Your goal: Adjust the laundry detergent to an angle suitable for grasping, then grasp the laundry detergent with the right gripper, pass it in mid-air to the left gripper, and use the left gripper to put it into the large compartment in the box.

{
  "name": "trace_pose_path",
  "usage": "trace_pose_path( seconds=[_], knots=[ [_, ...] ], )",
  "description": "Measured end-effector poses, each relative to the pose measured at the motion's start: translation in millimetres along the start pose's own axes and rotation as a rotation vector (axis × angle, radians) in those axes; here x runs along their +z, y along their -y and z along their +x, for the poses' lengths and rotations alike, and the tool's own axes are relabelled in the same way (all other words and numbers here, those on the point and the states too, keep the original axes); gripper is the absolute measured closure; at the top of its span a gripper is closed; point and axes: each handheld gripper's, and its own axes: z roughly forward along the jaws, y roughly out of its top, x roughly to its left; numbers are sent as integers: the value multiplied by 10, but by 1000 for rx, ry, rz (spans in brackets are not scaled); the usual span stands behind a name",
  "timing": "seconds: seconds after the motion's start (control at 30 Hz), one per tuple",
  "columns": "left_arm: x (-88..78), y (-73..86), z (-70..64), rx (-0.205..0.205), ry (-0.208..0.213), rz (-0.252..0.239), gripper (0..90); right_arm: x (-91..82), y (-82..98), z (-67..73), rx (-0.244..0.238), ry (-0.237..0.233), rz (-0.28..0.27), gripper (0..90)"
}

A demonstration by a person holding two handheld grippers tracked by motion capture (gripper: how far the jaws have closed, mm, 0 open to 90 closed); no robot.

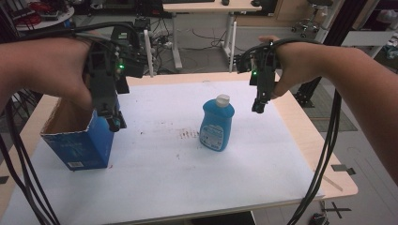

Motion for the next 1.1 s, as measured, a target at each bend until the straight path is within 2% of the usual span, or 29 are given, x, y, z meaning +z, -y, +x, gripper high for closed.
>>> trace_pose_path(
  seconds=[0.13,0.3,0.6,0.83,0.93,1.1],
  knots=[
    [17,-4,14,-3,0,6,17,8,-9,3,9,-1,2,23],
    [27,-9,10,-10,2,4,17,9,-11,-4,-4,-3,-1,23],
    [12,-18,2,2,2,9,17,-7,4,-5,12,2,-6,23],
    [27,-42,41,8,5,2,17,-12,16,22,4,8,-12,23],
    [36,-62,72,9,3,6,17,-12,68,33,29,8,-14,23],
    [50,-48,68,18,1,10,17,29,109,31,40,13,-6,23]
  ],
)
